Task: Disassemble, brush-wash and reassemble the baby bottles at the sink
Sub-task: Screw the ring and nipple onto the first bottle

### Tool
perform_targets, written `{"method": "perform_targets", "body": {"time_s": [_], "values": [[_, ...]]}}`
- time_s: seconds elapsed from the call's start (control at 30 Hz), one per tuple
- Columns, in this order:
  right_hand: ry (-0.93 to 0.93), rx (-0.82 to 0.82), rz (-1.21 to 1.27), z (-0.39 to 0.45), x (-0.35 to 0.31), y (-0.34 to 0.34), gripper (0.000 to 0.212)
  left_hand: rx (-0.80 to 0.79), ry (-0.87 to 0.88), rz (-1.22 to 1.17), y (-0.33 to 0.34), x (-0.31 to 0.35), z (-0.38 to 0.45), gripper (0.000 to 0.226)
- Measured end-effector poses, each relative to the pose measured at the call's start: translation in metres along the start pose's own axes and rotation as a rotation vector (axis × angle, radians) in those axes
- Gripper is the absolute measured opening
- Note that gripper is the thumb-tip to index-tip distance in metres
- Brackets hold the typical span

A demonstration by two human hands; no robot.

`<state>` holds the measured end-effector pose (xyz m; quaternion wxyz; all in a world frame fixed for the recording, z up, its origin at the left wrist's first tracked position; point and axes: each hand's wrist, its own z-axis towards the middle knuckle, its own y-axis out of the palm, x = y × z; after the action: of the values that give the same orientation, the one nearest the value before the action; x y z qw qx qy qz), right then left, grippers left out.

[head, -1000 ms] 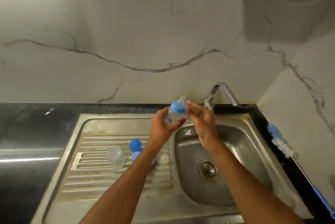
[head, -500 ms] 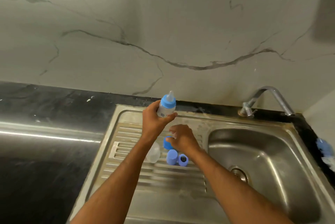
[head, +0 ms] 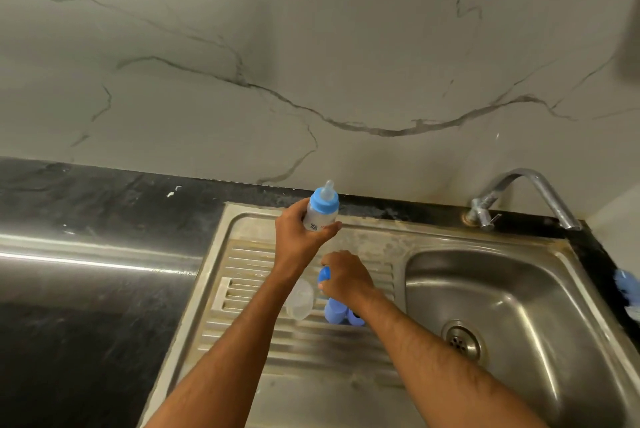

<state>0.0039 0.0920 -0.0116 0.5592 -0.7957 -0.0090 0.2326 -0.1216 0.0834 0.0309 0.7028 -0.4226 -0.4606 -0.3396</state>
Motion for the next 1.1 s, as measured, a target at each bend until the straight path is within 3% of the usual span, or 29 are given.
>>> {"method": "perform_targets", "body": {"time_s": [0.3,0.47,0.67,0.73,0.8,0.83,0.87,0.93,0.97,1.0,1.1], "values": [[0.084,0.072,0.252,0.001,0.034,-0.030,0.034,-0.015,0.019,-0.026,0.015,0.012,0.000,0.042],[0.269,0.070,0.717,-0.026,0.090,-0.094,0.027,-0.075,0.002,-0.048,0.043,0.027,-0.008,0.048],[-0.079,0.209,1.056,-0.119,0.131,-0.230,0.041,-0.154,-0.001,-0.079,0.095,0.051,-0.025,0.050],[-0.166,0.268,1.319,-0.135,0.153,-0.245,0.033,-0.177,-0.002,-0.085,0.112,0.059,-0.032,0.050],[-0.111,0.253,1.576,-0.132,0.182,-0.221,0.024,-0.201,-0.001,-0.087,0.127,0.066,-0.037,0.050],[0.086,0.266,1.473,-0.125,0.200,-0.198,0.021,-0.213,-0.001,-0.083,0.134,0.069,-0.040,0.051],[0.280,0.251,1.117,-0.117,0.215,-0.167,0.019,-0.221,0.002,-0.074,0.139,0.072,-0.043,0.051],[0.414,0.073,0.279,-0.117,0.252,-0.096,0.020,-0.230,0.004,-0.063,0.150,0.076,-0.047,0.051],[0.481,0.052,0.037,-0.123,0.256,-0.078,0.022,-0.241,0.003,-0.059,0.154,0.078,-0.049,0.051],[0.536,0.002,-0.017,-0.131,0.254,-0.076,0.023,-0.242,0.003,-0.051,0.157,0.081,-0.050,0.051],[0.540,-0.044,0.240,-0.138,0.249,-0.094,0.027,-0.252,0.000,-0.004,0.169,0.083,-0.054,0.052]]}}
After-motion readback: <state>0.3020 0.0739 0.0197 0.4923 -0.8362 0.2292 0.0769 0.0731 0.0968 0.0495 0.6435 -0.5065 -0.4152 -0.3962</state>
